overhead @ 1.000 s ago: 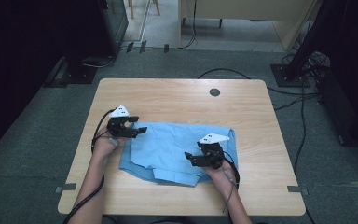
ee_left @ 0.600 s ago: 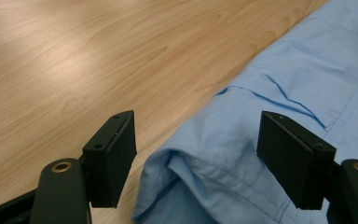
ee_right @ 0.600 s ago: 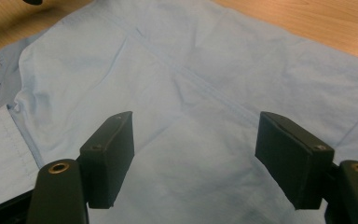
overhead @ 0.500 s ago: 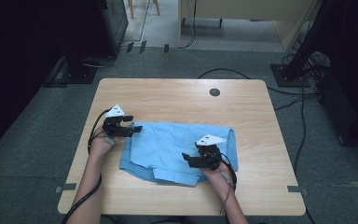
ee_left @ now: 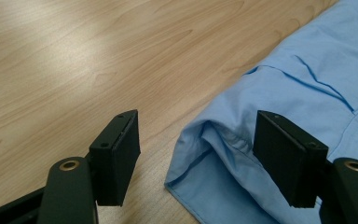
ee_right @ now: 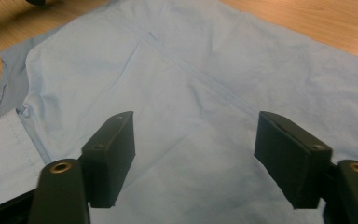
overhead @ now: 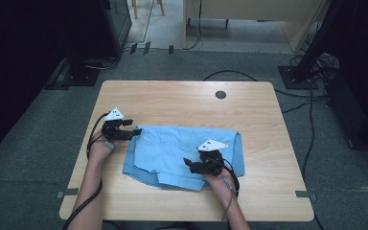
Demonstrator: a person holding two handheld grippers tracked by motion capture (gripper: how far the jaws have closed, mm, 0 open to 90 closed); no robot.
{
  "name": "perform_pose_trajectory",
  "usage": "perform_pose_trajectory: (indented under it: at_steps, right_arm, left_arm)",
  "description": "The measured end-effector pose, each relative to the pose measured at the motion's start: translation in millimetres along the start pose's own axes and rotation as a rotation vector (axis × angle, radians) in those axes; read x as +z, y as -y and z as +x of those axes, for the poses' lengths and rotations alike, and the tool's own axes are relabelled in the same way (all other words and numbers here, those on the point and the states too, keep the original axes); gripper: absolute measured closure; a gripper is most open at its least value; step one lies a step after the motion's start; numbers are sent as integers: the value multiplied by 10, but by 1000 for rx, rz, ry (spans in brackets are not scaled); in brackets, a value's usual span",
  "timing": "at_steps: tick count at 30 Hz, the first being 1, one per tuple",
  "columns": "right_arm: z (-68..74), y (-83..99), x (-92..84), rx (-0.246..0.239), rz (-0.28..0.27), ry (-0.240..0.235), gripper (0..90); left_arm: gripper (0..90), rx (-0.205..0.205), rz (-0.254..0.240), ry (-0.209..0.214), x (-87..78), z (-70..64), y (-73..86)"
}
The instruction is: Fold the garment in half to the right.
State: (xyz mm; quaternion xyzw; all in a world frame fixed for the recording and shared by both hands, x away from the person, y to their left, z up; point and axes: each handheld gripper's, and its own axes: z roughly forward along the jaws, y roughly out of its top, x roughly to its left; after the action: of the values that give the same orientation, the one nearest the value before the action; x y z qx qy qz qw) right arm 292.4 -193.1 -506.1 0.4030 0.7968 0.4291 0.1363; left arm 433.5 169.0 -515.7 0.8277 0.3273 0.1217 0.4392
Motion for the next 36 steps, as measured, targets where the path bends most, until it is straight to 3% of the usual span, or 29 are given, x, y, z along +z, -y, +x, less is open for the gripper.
perform_pose_trajectory:
  at_steps: [10,18,30,33,36]
  right_arm:
    - [147,1,118,-23,2,4,303]
    - [215,-2,183,5,16,19,313]
    - [320,-11,187,45,-18,97,313]
    - [331,-17,197,67,-22,94,331]
    - [384,-23,206,46,-39,117,347]
  left_arm:
    - [353,5,13,-3,62,1,24]
    - [353,-2,62,-23,113,-11,7]
    - [350,8,66,-39,115,-34,9]
    - [350,7,65,-40,114,-36,9]
    - [350,5,65,-41,113,-37,10]
